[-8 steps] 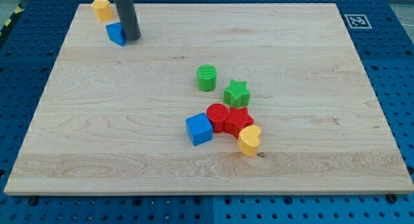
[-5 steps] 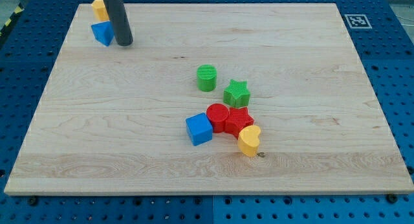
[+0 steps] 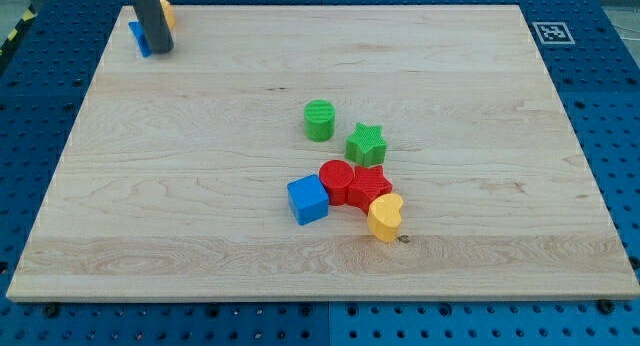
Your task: Place the blue triangle into the yellow hexagon
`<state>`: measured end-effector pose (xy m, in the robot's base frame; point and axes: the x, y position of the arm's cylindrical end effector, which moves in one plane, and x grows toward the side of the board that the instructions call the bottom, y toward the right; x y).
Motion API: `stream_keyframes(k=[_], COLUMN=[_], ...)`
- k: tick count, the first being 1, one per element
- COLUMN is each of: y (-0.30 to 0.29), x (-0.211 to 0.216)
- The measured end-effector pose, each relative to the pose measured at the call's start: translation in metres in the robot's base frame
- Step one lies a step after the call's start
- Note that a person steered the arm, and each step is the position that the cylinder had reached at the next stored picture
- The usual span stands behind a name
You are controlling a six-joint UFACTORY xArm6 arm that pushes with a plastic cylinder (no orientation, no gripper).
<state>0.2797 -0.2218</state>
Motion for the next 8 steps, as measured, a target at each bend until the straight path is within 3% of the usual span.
stream_keyframes(k=[2,4,6,8], y=[0.000,-0.015,-0.016,-0.028], x=[0.040,0.013,0.039,-0.014])
